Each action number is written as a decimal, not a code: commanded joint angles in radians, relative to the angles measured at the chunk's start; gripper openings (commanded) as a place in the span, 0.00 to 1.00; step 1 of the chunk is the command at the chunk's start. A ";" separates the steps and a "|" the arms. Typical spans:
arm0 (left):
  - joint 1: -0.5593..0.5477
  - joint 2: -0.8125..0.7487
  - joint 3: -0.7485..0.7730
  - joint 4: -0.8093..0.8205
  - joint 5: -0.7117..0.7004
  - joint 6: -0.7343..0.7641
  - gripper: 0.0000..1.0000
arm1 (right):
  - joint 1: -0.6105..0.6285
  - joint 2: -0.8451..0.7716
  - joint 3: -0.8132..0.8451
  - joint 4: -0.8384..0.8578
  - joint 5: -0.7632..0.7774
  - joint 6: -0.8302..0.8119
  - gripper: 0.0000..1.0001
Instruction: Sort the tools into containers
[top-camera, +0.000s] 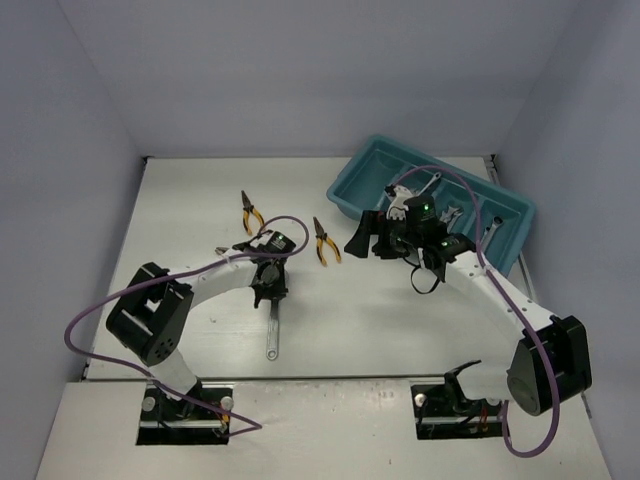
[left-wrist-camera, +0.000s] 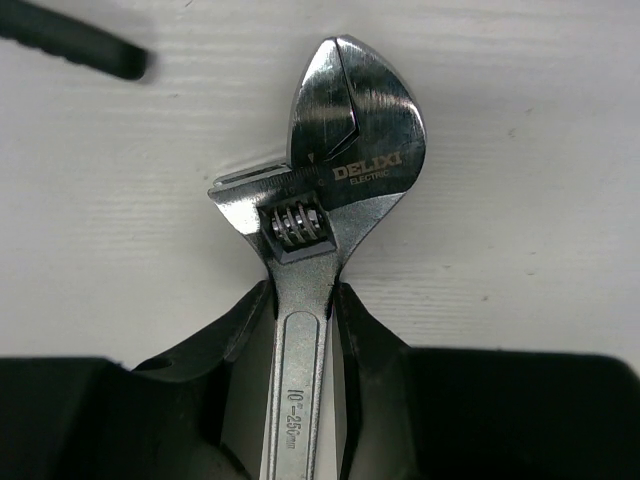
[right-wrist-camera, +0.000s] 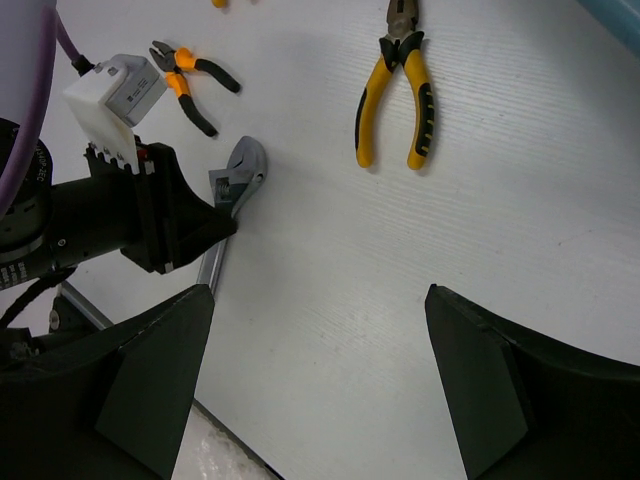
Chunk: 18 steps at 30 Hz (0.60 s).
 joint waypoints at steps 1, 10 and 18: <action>0.002 -0.038 0.053 0.092 0.032 0.085 0.00 | 0.023 0.048 -0.008 0.148 -0.081 0.087 0.84; -0.021 -0.093 0.068 0.124 0.059 0.121 0.00 | 0.100 0.212 -0.005 0.293 -0.123 0.211 0.84; -0.027 -0.164 0.051 0.139 0.056 0.124 0.00 | 0.158 0.346 0.050 0.400 -0.133 0.268 0.84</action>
